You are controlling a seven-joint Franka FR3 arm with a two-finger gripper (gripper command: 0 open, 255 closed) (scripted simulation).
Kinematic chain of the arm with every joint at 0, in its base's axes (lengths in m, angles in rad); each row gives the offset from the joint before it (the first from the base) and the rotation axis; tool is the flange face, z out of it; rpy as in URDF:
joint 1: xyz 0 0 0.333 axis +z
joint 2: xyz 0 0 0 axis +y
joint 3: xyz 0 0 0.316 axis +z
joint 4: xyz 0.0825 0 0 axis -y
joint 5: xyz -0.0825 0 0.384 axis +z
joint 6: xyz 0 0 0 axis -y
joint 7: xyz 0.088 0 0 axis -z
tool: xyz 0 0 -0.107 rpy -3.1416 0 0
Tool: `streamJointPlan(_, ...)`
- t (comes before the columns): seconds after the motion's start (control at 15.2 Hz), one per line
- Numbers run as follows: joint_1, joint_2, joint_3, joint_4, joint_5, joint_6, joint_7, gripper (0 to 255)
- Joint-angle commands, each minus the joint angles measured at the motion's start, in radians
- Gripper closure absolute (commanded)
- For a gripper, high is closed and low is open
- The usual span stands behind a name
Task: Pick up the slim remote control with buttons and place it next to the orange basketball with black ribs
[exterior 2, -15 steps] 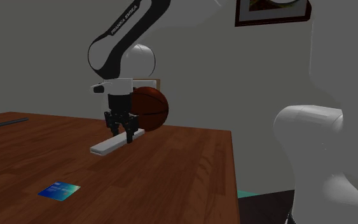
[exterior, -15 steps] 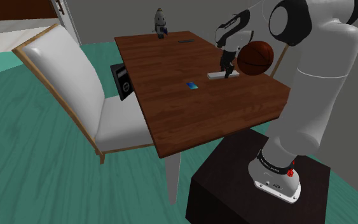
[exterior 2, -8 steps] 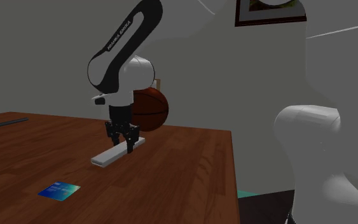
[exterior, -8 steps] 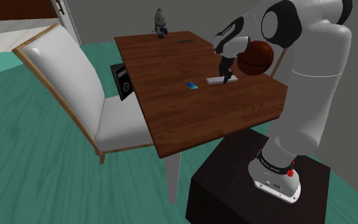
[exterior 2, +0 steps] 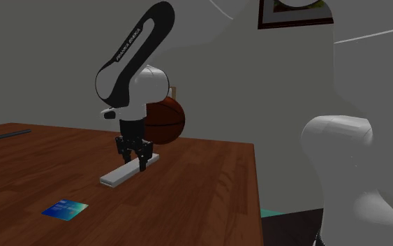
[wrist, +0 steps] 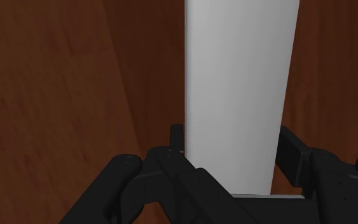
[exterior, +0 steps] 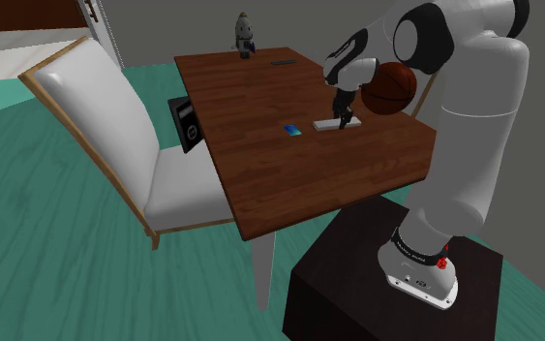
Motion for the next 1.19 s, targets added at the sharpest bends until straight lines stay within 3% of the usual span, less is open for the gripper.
streamJointPlan(0.0,0.0,0.0,0.0,0.0,0.0,0.0,0.0,255)
streamJointPlan(0.07,0.0,0.0,0.0,0.0,0.0,0.0,0.0,0)
streamJointPlan(0.4,0.0,0.0,0.0,0.0,0.0,0.0,0.0,0)
streamJointPlan(0.66,0.036,-0.09,-0.037,0.046,-0.092,-0.104,0.062,0)
streamJointPlan(1.12,0.035,-0.09,-0.036,0.046,-0.093,-0.104,0.063,0)
